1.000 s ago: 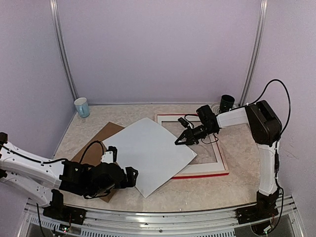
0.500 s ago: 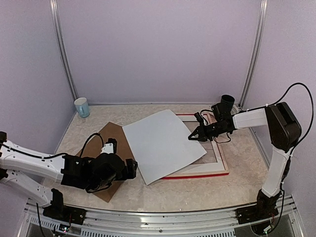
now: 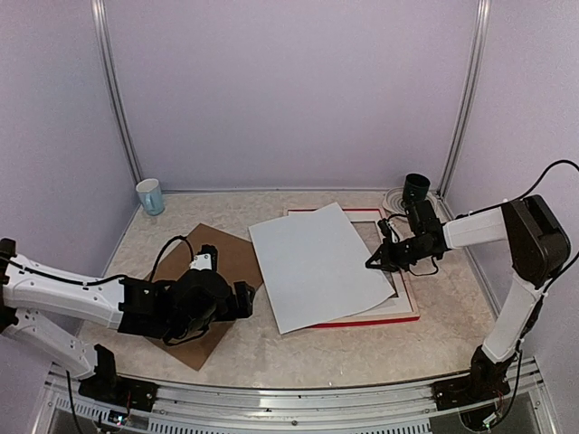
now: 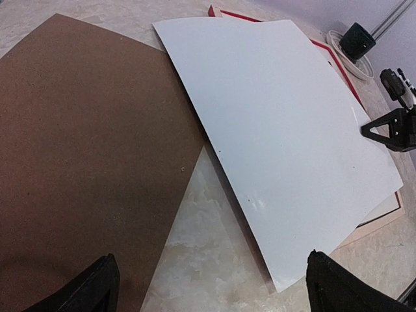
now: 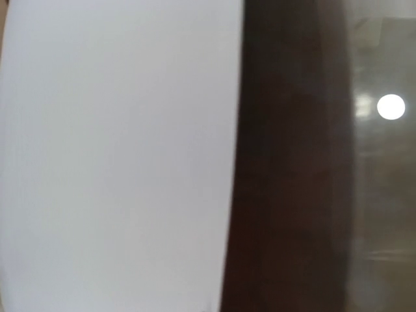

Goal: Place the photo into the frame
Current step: Place the photo on the mat board.

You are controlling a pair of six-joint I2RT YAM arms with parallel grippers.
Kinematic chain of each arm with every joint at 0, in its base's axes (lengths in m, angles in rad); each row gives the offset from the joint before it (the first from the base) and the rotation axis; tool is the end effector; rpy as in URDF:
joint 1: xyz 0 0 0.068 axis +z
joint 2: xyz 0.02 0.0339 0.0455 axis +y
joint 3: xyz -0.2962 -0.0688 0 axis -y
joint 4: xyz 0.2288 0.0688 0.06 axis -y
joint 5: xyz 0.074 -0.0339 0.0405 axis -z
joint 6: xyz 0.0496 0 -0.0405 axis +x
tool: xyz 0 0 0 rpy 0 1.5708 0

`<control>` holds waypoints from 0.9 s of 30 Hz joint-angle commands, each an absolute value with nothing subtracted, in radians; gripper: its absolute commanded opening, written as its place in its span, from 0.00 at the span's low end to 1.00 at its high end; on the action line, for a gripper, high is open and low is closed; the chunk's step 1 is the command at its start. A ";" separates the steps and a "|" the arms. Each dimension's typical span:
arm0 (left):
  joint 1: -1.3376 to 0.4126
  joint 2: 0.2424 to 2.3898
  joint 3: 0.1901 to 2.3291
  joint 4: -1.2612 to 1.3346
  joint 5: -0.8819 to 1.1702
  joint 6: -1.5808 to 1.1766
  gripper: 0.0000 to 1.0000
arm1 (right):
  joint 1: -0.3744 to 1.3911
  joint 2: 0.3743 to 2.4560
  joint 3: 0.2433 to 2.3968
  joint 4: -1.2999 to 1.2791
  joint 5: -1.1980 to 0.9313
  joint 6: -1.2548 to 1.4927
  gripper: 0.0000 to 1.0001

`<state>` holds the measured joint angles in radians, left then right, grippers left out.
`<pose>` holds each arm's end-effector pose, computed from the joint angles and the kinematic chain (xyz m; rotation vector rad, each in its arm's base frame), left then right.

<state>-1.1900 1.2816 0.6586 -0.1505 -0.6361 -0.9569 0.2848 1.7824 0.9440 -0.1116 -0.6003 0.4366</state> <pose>0.1158 -0.2099 0.2331 -0.0469 2.2053 -0.4656 0.3248 0.1243 0.1796 -0.0598 2.5914 1.0390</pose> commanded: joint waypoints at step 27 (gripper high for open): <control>-1.172 1.359 0.722 -0.102 -0.594 -0.919 0.99 | 0.206 1.566 0.744 -0.061 -0.352 0.507 0.00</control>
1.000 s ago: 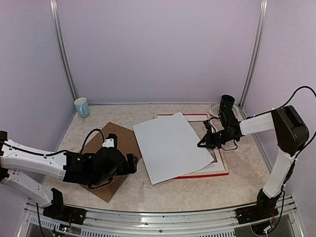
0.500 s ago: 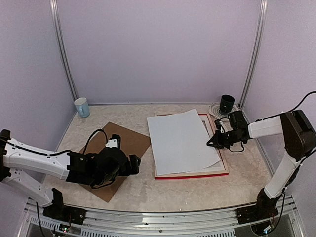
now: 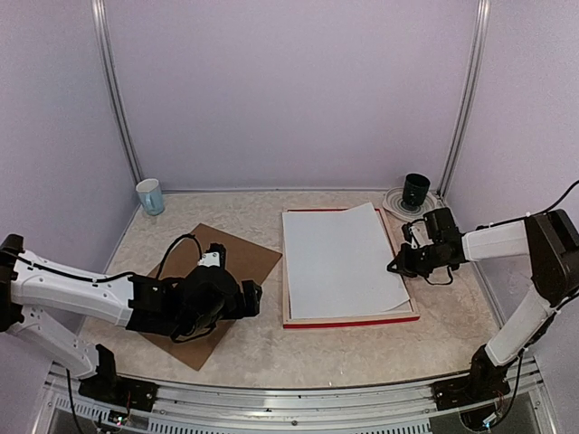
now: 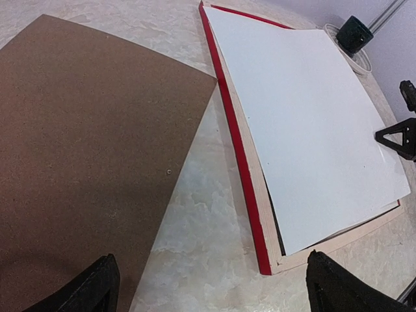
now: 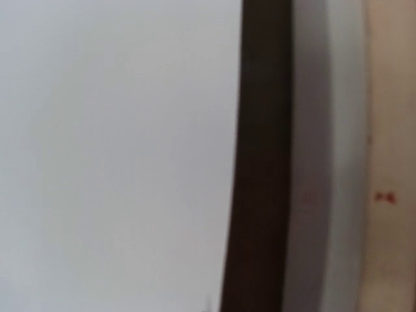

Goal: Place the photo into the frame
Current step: Place the photo on the mat board.

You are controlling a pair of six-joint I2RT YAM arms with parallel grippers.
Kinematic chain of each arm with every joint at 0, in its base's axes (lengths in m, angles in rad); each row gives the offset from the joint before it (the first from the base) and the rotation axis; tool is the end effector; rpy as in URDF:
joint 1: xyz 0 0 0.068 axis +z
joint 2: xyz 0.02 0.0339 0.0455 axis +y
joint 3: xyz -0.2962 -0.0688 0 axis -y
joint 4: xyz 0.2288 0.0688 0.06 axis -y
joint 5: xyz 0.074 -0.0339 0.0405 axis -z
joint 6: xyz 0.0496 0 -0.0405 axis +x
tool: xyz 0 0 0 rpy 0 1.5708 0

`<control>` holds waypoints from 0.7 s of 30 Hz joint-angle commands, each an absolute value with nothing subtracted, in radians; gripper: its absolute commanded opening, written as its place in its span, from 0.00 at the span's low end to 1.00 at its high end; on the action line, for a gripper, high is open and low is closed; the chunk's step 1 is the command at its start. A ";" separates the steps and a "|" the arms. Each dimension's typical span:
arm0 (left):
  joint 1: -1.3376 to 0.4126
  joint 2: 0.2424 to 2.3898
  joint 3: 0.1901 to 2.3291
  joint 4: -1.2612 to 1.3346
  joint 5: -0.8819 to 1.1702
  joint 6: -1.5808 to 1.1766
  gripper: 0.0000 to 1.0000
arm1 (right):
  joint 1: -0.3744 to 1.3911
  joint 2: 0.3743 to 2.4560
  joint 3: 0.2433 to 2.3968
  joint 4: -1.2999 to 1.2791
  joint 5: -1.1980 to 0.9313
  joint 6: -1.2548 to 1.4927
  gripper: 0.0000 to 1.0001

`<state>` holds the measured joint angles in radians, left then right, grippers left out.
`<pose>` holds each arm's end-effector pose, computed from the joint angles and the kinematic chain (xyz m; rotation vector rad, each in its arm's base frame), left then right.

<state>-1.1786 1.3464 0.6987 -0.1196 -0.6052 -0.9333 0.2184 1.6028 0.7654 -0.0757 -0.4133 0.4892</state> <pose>0.1237 -0.2252 0.2324 -0.0204 2.2187 -0.4752 0.2888 0.0845 0.1852 0.1634 2.5507 0.8028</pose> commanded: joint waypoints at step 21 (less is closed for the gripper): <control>-1.172 1.362 0.686 -0.075 -0.574 -0.941 0.99 | 0.206 1.553 0.706 -0.006 -0.397 0.544 0.00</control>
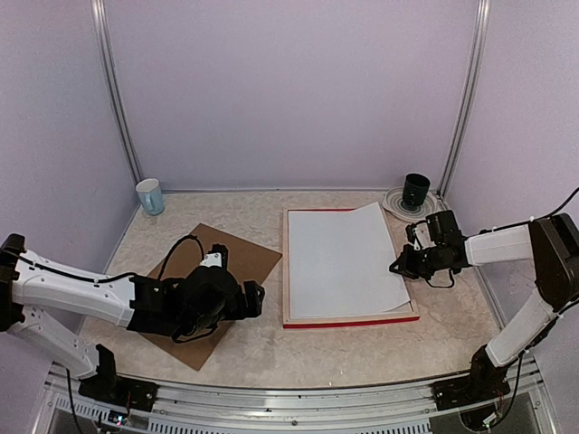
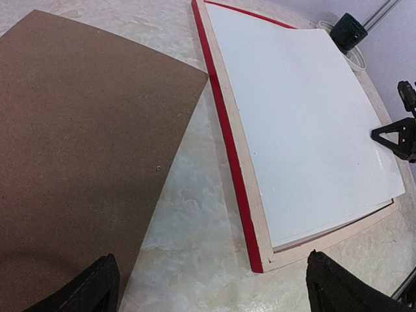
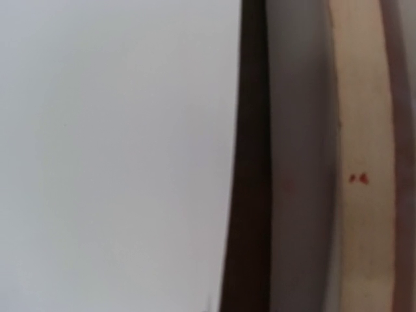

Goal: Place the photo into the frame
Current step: Place the photo on the mat board.

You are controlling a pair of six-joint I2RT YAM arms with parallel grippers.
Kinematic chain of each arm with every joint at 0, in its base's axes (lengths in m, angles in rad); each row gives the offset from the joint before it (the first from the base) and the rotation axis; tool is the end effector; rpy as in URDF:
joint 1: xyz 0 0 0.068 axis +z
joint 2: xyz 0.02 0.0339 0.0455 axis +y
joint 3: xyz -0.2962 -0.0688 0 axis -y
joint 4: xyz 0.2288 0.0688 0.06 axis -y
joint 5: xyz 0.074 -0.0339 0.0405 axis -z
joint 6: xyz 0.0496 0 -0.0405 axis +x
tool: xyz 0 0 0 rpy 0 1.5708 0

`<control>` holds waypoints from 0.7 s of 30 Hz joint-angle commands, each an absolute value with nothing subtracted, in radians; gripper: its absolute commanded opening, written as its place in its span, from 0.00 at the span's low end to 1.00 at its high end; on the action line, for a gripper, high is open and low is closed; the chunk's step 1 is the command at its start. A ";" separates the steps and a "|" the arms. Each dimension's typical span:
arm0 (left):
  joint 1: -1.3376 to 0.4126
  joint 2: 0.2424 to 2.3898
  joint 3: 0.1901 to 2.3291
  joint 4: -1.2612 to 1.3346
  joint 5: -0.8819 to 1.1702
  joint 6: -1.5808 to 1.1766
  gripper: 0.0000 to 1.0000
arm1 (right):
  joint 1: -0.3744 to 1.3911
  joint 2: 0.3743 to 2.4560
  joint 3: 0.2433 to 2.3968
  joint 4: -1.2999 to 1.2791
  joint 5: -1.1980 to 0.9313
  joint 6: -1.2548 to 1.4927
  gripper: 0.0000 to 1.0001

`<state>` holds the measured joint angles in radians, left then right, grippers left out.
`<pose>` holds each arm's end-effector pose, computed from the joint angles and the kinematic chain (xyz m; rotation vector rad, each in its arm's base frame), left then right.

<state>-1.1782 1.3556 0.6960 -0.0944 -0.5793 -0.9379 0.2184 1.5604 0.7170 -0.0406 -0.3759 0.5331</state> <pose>0.1240 -0.2285 0.2310 -0.0181 2.2277 -0.5101 0.2792 0.0806 0.1858 0.2263 2.5233 0.7789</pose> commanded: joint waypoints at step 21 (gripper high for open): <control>-1.172 1.368 0.673 -0.057 -0.563 -0.955 0.99 | 0.210 1.544 0.729 -0.064 -0.361 0.500 0.33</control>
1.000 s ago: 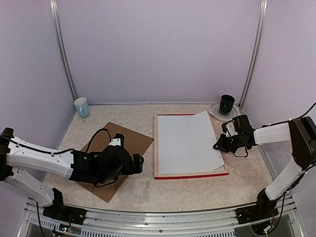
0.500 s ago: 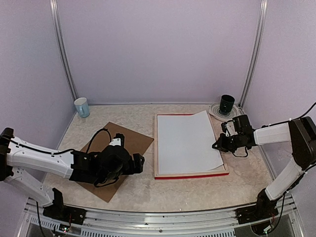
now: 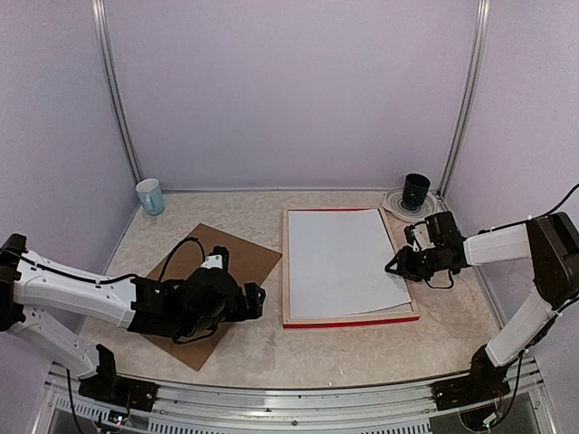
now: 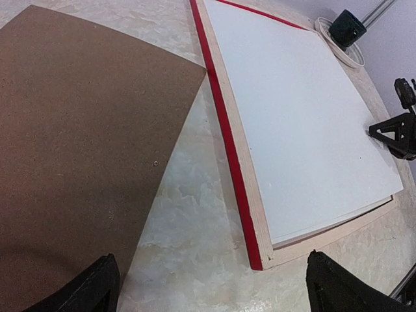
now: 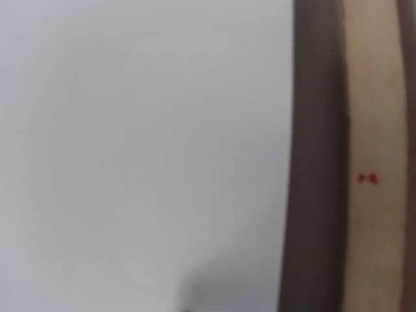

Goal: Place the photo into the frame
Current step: Place the photo on the mat board.

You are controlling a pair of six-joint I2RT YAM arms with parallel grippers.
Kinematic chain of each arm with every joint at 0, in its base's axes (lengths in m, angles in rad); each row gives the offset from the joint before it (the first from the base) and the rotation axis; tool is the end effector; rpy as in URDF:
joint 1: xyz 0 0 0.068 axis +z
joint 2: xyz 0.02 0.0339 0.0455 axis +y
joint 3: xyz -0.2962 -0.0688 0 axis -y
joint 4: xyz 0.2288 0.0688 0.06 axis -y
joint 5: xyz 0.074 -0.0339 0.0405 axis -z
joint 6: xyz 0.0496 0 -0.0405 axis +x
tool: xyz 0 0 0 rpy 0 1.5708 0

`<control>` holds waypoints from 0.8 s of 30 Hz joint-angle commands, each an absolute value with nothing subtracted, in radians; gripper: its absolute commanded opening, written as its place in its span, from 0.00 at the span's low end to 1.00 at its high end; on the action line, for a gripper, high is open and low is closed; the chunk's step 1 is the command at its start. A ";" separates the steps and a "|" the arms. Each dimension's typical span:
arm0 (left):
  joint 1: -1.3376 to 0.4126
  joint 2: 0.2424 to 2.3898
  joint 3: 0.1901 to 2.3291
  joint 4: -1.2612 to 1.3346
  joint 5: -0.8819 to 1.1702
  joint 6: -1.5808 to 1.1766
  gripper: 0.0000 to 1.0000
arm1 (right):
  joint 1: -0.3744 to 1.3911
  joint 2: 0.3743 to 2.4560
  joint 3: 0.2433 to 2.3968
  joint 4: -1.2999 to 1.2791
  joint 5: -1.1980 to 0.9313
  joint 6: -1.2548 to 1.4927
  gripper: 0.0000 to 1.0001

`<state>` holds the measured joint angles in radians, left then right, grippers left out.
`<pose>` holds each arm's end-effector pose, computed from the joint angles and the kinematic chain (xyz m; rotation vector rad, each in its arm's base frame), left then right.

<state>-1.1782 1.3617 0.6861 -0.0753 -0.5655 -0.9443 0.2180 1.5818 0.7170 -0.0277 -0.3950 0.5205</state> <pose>0.1238 -0.2294 0.2279 -0.0193 2.2352 -0.5270 0.2815 0.0819 0.1812 0.2050 2.5322 0.7956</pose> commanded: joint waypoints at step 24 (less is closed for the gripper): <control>-1.128 1.296 0.669 -0.125 -0.601 -0.944 0.99 | 0.323 1.397 0.781 -0.216 -0.057 0.423 0.82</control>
